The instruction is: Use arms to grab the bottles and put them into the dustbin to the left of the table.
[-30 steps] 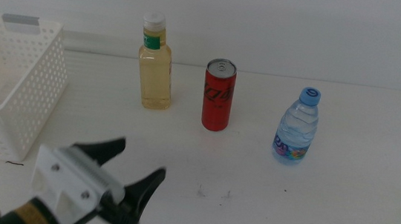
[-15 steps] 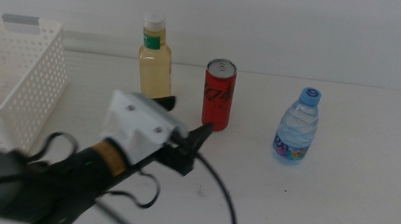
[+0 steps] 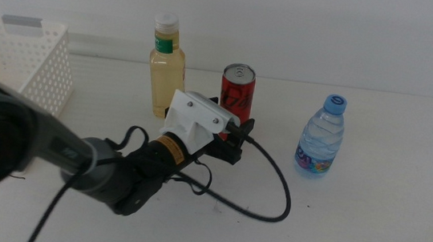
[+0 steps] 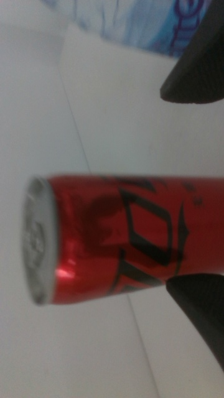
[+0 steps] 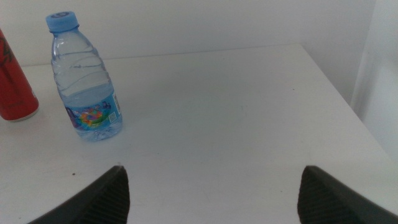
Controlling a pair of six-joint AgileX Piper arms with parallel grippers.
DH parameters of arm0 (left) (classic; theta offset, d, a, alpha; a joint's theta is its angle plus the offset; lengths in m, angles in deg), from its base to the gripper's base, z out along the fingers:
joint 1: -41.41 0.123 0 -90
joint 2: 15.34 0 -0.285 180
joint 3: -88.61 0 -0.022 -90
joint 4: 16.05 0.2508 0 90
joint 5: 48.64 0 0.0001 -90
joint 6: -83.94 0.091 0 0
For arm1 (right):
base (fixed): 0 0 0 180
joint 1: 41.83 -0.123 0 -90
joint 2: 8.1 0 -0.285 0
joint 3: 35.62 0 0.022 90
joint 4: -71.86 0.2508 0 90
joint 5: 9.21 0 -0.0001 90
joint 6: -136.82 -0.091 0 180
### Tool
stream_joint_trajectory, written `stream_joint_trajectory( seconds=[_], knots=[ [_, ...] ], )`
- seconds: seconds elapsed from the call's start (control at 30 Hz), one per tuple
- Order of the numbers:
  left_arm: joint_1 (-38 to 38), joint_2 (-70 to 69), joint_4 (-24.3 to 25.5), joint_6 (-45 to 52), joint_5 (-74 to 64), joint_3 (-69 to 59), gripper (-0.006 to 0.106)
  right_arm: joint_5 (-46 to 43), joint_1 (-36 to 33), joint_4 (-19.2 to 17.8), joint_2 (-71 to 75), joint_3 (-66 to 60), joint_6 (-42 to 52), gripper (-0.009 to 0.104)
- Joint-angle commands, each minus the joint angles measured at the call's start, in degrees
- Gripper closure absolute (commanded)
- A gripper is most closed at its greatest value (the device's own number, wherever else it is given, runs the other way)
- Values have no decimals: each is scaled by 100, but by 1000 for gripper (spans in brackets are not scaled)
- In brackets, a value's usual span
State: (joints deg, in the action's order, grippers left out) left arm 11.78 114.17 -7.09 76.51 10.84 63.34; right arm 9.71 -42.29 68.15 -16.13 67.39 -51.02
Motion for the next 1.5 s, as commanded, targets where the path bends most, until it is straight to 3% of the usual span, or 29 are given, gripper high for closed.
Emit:
stream_joint_trajectory(
  seconds=[0.0, 0.17, 0.7, 0.8, 1.03, 1.27, 1.47],
  knots=[
    [-15, 242, -210, -57, -25, 294, 7, -85, 47, -37, 24, -22, 18, 5],
    [-15, 647, -468, -57, -127, 763, 7, -85, 47, -37, 24, -22, 18, 5],
    [-15, 1174, -408, -32, -550, 1574, 8, -85, 47, -37, 24, -22, 18, 5],
    [-15, 1138, -384, 277, -629, 1574, 23, -85, 47, -37, 24, -22, 18, 5],
    [-15, 245, 114, 295, -832, 816, 99, -85, 47, -37, 24, -22, 18, 5],
    [-26, -1826, 158, 183, -1482, -754, 102, -85, 47, -37, 24, -22, 18, 5],
    [-26, -3780, 634, -580, -4358, -1007, 102, -85, 47, -37, 24, -22, 18, 5]
  ],
)
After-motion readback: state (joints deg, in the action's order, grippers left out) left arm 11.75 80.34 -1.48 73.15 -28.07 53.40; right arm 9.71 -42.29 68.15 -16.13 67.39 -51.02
